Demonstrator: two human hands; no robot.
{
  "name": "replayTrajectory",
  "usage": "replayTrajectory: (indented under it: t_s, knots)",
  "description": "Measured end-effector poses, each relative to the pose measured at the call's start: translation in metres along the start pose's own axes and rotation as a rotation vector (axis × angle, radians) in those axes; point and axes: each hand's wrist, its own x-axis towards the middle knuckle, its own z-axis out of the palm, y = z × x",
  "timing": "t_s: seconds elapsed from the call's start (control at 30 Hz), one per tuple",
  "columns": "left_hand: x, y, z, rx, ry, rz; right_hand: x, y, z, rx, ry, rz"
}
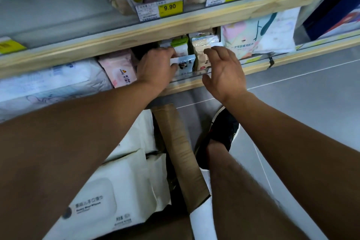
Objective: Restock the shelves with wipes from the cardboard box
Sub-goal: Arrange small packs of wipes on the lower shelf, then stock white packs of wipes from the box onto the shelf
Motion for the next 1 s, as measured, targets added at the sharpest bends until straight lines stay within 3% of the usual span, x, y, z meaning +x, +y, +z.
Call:
replayTrajectory:
  t_s: [0.43, 0.7, 1.0]
  knots:
    - [-0.127, -0.023, -0.145, -0.007, -0.076, 0.019, -0.082, -0.137, -0.1, -0.007, -0.131, -0.117]
    - [-0.231, -0.075, -0.195, -0.088, -0.086, -0.002, -0.155, -0.224, -0.091, 0.006, -0.222, -0.25]
    - [-0.321, -0.125, -0.212, -0.143, -0.08, -0.138, -0.195, -0.279, -0.061, -0.061, -0.407, -0.365]
